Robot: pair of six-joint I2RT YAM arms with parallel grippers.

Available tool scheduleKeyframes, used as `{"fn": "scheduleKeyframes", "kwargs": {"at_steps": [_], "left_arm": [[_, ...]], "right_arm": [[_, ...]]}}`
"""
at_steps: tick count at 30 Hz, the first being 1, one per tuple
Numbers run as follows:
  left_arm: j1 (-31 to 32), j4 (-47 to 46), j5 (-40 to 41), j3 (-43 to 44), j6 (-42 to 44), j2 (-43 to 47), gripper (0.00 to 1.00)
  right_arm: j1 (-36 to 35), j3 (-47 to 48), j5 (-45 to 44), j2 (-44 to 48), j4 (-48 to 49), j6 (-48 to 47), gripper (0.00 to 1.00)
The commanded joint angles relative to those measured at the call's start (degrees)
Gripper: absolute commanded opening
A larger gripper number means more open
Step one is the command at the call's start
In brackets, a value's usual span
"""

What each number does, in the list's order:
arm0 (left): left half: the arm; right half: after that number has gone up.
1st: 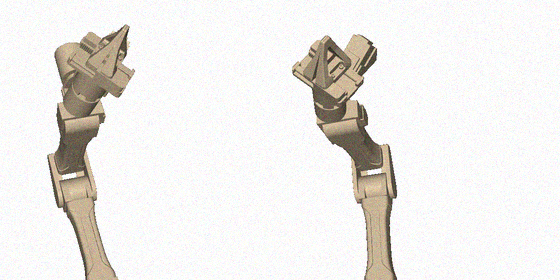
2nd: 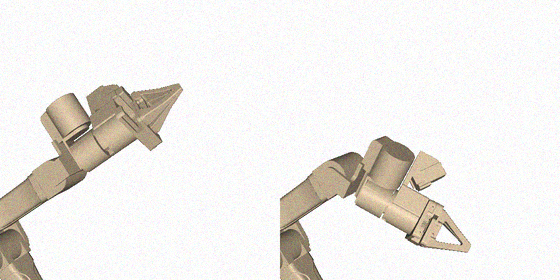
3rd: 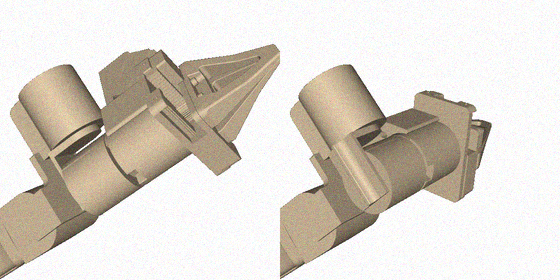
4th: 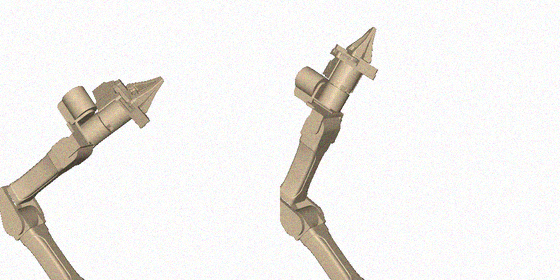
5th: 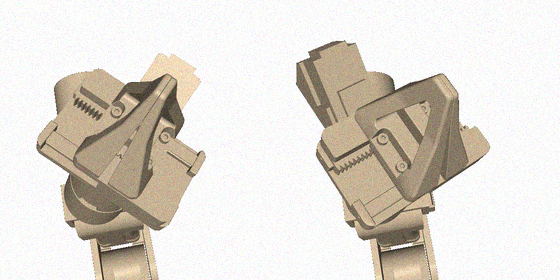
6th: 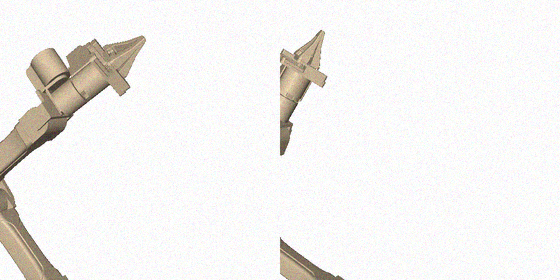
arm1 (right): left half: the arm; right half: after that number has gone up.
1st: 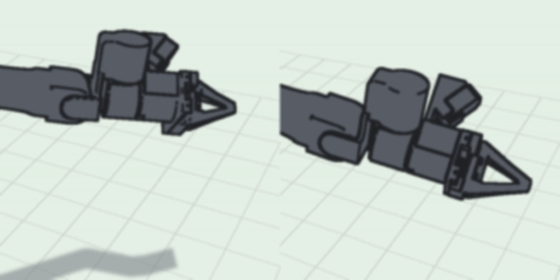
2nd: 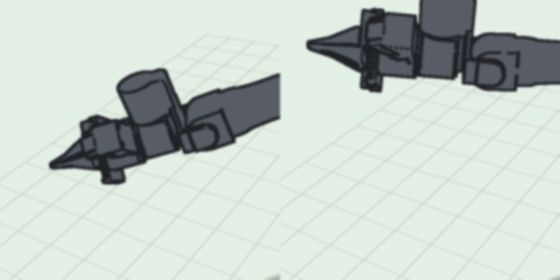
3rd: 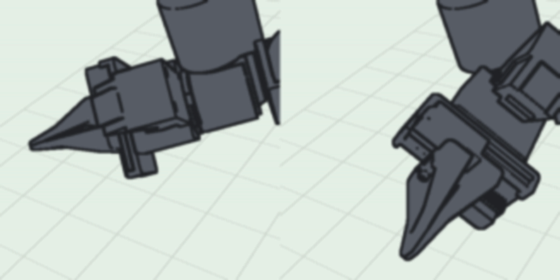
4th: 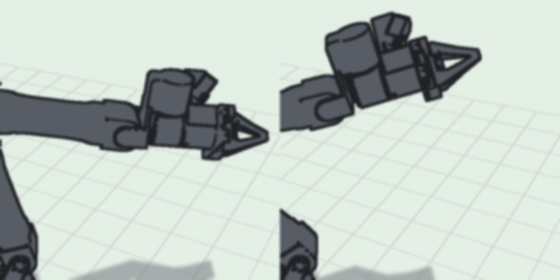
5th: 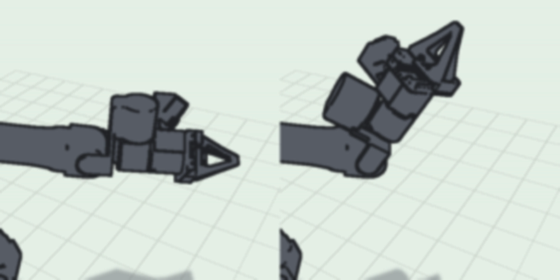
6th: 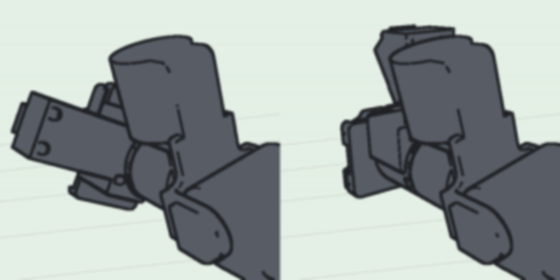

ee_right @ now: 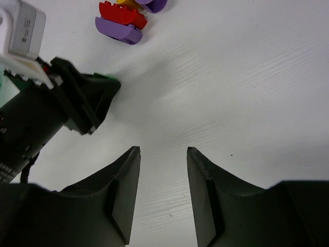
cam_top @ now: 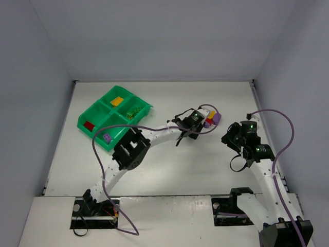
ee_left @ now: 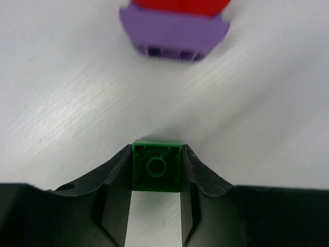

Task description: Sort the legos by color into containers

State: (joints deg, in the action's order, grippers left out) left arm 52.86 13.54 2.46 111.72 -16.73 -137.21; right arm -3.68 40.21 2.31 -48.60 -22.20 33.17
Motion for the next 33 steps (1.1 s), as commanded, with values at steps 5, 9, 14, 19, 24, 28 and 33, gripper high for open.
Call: {"fn": "scheduleKeyframes", "kwargs": {"at_steps": [5,9,14,19,24,28,33], "left_arm": [[-3.3,0.7,0.8,-12.7,1.2,21.0,0.00],[-7.7,3.3,-1.0,-19.1,2.7,31.1,0.00],[-16.5,7.5,-2.5,-21.7,7.4,37.5,0.00],[-24.7,10.7,-4.9,-19.5,11.9,37.1,0.00],[-30.7,12.7,-6.6,-13.6,13.9,30.8,0.05],[-32.8,12.0,-5.8,-11.1,13.5,27.2,0.07],[-34.4,11.7,-4.0,-8.8,13.2,24.7,0.10]], "right_arm": [[0.3,2.2,-1.8,0.4,1.2,0.3,0.38],[0.3,1.8,-1.9,0.3,1.5,0.3,0.38],[0.4,1.2,-1.7,-0.1,2.6,0.1,0.38],[0.3,0.8,-1.2,-0.5,3.6,0.1,0.38],[0.3,0.6,-0.5,-1.5,4.0,0.1,0.38],[0.3,0.6,0.2,-1.6,3.9,0.2,0.38],[0.3,-0.2,1.5,-1.3,3.9,0.3,0.38]]}}
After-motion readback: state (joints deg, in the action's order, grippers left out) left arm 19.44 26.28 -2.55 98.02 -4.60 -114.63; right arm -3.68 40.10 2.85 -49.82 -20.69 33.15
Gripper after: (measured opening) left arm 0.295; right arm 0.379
